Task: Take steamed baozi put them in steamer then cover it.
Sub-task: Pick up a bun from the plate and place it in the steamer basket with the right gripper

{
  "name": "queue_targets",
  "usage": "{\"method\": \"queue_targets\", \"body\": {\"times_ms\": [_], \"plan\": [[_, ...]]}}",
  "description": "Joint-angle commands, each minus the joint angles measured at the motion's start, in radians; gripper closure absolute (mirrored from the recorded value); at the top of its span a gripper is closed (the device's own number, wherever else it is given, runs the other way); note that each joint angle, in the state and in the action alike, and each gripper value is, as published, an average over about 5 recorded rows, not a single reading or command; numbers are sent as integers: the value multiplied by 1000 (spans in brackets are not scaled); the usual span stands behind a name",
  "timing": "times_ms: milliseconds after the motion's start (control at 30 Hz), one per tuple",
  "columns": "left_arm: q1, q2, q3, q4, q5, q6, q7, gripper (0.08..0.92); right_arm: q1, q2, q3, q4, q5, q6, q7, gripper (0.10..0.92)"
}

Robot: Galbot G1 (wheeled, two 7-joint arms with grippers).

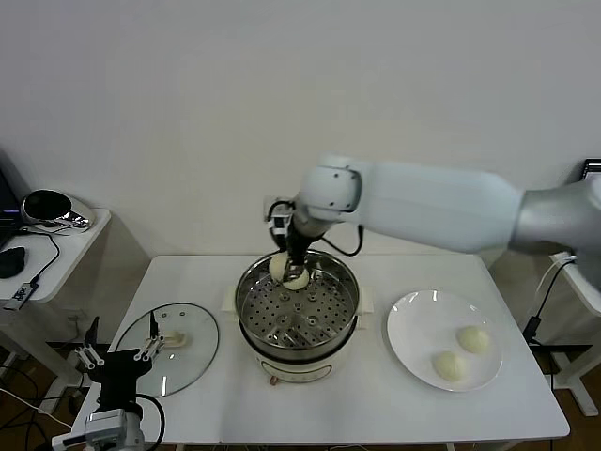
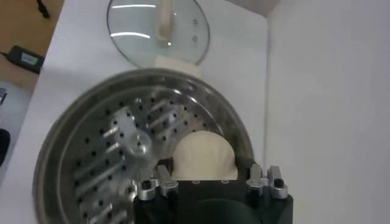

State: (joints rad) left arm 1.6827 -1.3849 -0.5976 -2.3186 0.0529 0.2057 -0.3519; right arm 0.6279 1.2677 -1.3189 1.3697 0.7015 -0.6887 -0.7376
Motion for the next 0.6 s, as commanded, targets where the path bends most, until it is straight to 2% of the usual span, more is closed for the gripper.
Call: {"method": "queue_targets", "body": {"times_ms": [33,600], "plan": [[1,-1,-1,-2,1,-1,-1,177,-100,132,-11,-101,5,-37,41,389],[4,-2,2,-8,-2,-3,-3,177,-166,177,-15,-182,-58,-38,36,389]]}}
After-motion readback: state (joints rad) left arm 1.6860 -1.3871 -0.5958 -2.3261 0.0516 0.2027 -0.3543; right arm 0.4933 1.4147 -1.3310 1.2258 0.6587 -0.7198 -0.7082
